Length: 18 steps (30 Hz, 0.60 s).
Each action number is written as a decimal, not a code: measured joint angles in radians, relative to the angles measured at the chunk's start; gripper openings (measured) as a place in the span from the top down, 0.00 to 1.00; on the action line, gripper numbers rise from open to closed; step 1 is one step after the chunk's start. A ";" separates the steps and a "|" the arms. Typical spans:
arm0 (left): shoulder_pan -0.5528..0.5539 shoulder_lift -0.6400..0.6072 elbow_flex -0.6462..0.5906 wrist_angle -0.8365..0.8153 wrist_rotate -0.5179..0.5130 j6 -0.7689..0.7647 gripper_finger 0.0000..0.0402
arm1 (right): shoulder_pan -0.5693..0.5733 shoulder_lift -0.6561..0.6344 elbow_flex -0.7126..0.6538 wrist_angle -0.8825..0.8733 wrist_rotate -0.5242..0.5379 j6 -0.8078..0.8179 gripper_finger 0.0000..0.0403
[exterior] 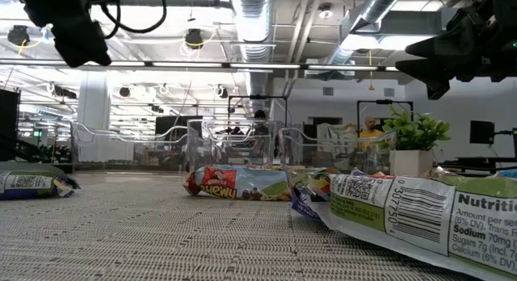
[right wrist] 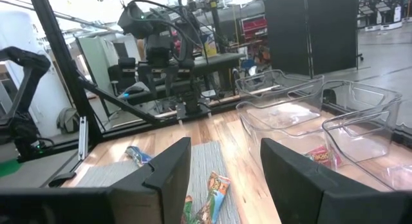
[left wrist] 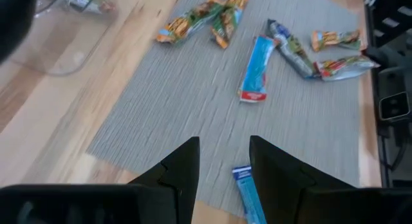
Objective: Pick and place Granola Bars by type
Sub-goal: Put the blue granola bar into the right transparent bin
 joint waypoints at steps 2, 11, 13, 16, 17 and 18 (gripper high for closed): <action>0.000 -0.002 0.000 -0.006 0.000 0.000 0.68 | 0.000 0.000 0.000 -0.003 0.000 0.000 0.55; -0.015 0.071 0.000 -0.011 0.053 -0.098 0.68 | 0.000 0.000 0.000 -0.012 0.000 0.000 0.55; -0.031 0.113 0.000 -0.011 0.069 -0.149 0.68 | 0.000 0.000 0.000 -0.012 0.000 0.000 0.55; -0.056 0.186 0.001 0.008 0.113 -0.223 0.68 | 0.000 0.000 0.000 -0.014 0.000 0.000 0.55; -0.064 0.211 0.005 0.008 0.136 -0.249 0.68 | 0.000 0.000 0.000 -0.014 0.000 0.000 0.55; -0.073 0.240 0.014 0.006 0.155 -0.268 0.68 | 0.000 0.000 0.000 -0.014 0.000 0.000 0.55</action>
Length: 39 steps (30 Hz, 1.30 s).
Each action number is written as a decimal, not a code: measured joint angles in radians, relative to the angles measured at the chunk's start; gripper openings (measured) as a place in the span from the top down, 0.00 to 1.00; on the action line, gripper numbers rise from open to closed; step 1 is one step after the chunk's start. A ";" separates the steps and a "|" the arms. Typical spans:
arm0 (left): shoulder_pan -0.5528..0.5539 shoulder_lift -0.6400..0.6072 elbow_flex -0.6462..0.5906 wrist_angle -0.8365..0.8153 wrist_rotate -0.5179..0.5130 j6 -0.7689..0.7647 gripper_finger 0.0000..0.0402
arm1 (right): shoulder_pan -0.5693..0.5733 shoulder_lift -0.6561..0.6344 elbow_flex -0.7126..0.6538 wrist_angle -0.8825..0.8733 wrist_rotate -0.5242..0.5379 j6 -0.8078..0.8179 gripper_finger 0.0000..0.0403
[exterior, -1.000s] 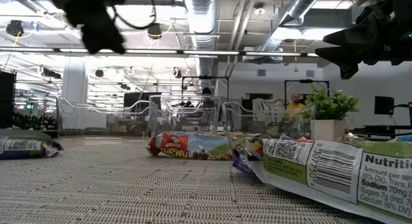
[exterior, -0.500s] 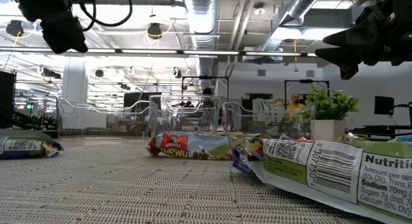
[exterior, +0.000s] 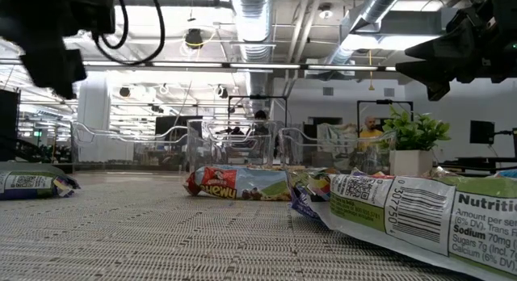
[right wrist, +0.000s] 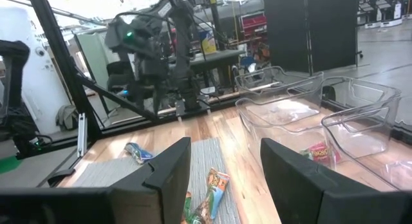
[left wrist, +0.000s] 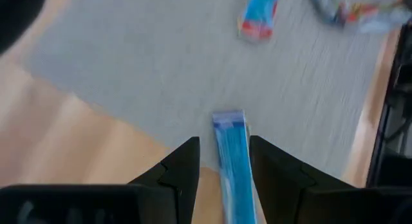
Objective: Pick and place Granola Bars by type
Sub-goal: Put the blue granola bar into the right transparent bin
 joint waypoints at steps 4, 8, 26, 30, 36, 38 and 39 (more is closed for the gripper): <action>-0.032 0.118 0.057 -0.009 0.067 -0.059 0.68 | 0.000 0.000 0.000 -0.002 0.000 0.000 0.55; -0.050 0.239 0.126 -0.014 0.119 -0.126 0.68 | 0.000 0.000 0.000 -0.005 0.000 0.000 0.55; -0.058 0.532 0.482 -0.390 0.119 -0.092 0.68 | 0.000 0.000 0.000 -0.005 0.000 0.000 0.55; -0.058 0.532 0.482 -0.391 0.128 -0.110 0.68 | 0.000 0.000 0.000 -0.005 0.000 0.000 0.55; -0.058 0.549 0.478 -0.398 0.146 -0.056 0.63 | 0.000 0.000 0.000 -0.005 0.000 0.000 0.55; -0.058 0.548 0.456 -0.370 0.170 -0.054 0.59 | 0.000 0.000 0.000 -0.006 0.000 0.000 0.55; -0.058 0.547 0.441 -0.348 0.176 -0.054 0.57 | 0.000 0.000 0.000 -0.009 0.000 0.000 0.55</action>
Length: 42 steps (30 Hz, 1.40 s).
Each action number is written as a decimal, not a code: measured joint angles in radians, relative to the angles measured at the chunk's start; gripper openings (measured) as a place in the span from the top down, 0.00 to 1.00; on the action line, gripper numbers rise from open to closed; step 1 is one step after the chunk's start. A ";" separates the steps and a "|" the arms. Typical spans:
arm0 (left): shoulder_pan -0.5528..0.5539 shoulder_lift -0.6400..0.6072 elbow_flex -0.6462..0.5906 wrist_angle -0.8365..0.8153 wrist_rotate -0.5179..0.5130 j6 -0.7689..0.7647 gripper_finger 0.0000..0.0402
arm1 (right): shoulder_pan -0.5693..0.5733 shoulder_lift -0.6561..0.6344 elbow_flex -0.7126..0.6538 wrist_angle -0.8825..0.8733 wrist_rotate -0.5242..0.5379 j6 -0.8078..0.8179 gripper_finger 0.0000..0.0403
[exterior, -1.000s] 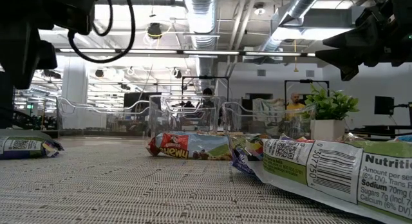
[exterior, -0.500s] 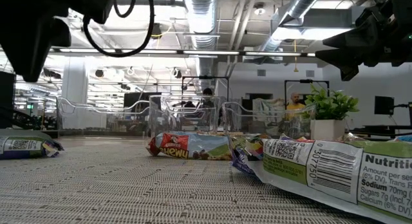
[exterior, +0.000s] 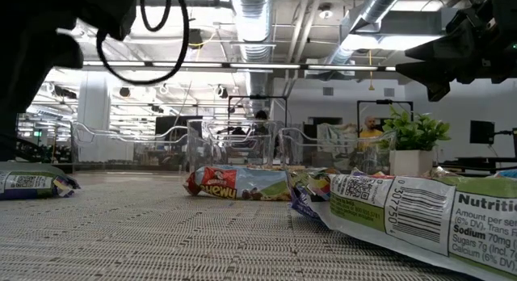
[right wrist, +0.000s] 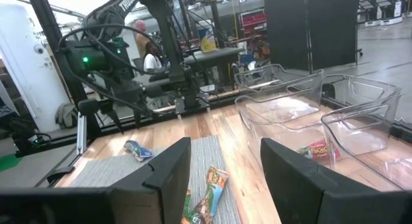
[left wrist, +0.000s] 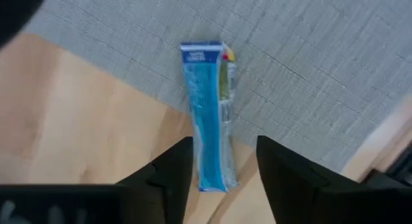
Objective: Pick and place Granola Bars by type
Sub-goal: Put the blue granola bar into the right transparent bin
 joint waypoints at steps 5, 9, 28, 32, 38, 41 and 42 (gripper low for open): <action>0.000 0.001 -0.060 0.080 0.016 -0.008 0.45 | 0.000 0.000 0.000 -0.004 0.000 0.000 0.55; 0.001 0.001 -0.096 0.130 0.021 -0.010 0.39 | 0.000 0.000 0.000 -0.007 0.000 0.000 0.55; 0.003 0.001 -0.287 0.355 -0.007 -0.030 0.35 | 0.000 0.000 0.000 -0.007 0.000 0.000 0.55; 0.003 -0.003 -0.299 0.378 -0.015 -0.030 0.35 | 0.000 0.000 0.000 -0.007 0.000 0.000 0.55; 0.006 0.029 -0.297 0.390 -0.009 -0.031 0.35 | 0.000 0.000 0.000 -0.007 0.000 0.000 0.55; 0.007 0.040 -0.297 0.396 -0.003 -0.047 0.37 | 0.000 0.000 0.000 -0.007 0.000 0.000 0.55; 0.008 0.040 -0.296 0.396 -0.003 -0.057 0.39 | 0.000 0.000 0.000 -0.007 0.000 0.000 0.55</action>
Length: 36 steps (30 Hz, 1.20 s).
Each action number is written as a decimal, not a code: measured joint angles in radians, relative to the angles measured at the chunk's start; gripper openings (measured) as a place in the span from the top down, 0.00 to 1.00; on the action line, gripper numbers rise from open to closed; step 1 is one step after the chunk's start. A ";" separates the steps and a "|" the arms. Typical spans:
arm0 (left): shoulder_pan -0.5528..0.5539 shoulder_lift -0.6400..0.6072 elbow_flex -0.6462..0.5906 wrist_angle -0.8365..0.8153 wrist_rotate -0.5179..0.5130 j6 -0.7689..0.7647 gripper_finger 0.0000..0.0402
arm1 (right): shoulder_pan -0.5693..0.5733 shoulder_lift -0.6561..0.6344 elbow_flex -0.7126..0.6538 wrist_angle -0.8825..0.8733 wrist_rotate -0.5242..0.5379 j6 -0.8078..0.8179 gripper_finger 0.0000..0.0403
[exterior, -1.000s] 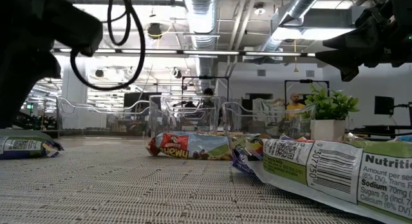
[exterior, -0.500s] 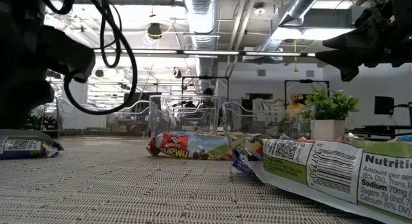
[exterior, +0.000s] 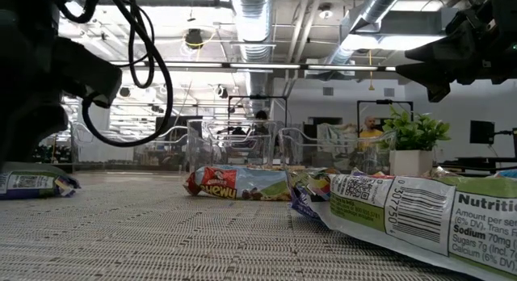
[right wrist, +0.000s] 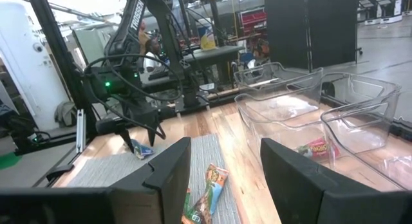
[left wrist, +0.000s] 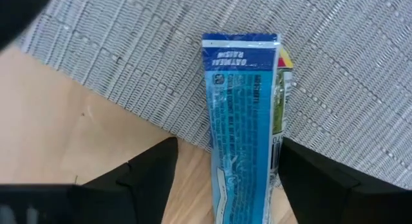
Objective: Pick and place Granola Bars by type
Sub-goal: Put the blue granola bar into the right transparent bin
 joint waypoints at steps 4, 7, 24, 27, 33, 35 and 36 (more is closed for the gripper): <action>0.010 0.007 0.021 -0.033 -0.002 -0.008 0.51 | 0.000 0.000 0.000 0.000 0.000 0.000 0.55; 0.010 0.008 0.028 -0.048 -0.007 -0.005 0.61 | 0.000 0.000 0.000 0.000 0.000 0.000 0.55; 0.026 -0.035 0.089 -0.026 0.001 -0.022 0.79 | 0.000 0.000 0.000 0.000 0.000 0.000 0.55; 0.031 -0.060 0.104 -0.045 -0.013 -0.023 0.79 | 0.000 0.000 0.000 0.000 0.000 0.000 0.55; 0.037 -0.136 0.117 -0.001 -0.083 -0.063 0.79 | 0.000 0.000 0.000 0.000 0.000 0.000 0.55; 0.050 -0.170 0.117 0.047 -0.128 -0.069 0.79 | 0.000 0.000 0.000 0.000 0.000 0.000 0.55; 0.058 -0.187 0.117 0.068 -0.155 -0.069 0.79 | 0.000 0.000 0.000 0.000 0.000 0.000 0.55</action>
